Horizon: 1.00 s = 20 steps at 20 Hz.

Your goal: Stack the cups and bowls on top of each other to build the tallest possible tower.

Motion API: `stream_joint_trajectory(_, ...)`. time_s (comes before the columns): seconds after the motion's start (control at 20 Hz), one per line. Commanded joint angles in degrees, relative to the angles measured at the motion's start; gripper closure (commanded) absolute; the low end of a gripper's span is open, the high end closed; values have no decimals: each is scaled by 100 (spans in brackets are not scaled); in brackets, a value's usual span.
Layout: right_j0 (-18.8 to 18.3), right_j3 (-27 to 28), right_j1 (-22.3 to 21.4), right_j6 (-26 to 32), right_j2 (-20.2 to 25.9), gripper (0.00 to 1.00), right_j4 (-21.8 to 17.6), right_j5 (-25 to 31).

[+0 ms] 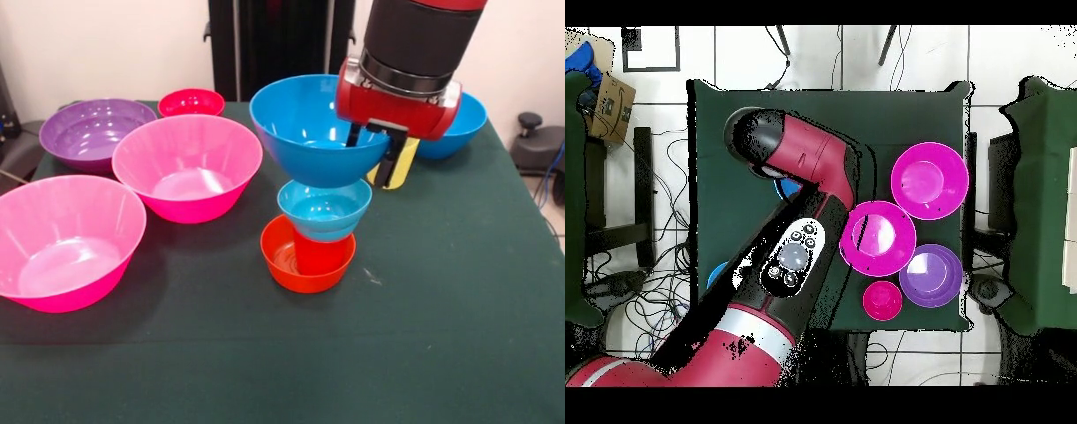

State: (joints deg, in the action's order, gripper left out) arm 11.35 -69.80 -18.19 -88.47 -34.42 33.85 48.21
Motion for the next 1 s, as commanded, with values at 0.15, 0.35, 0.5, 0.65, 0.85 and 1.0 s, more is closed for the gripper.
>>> stream_joint_trajectory(0.15, 103, -418, 57, -896, 565, 100, -442, -598)
stream_joint_trajectory(0.35, 62, -399, 37, -868, 625, 100, -443, -588)
stream_joint_trajectory(0.5, -27, -443, -6, -749, 823, 100, -357, -652)
stream_joint_trajectory(0.65, -55, -426, -13, -714, 927, 100, -307, -613)
stream_joint_trajectory(0.85, -43, -338, 26, -763, 945, 100, -296, -595)
stream_joint_trajectory(1.0, -69, -269, 48, -745, 983, 100, -290, -541)
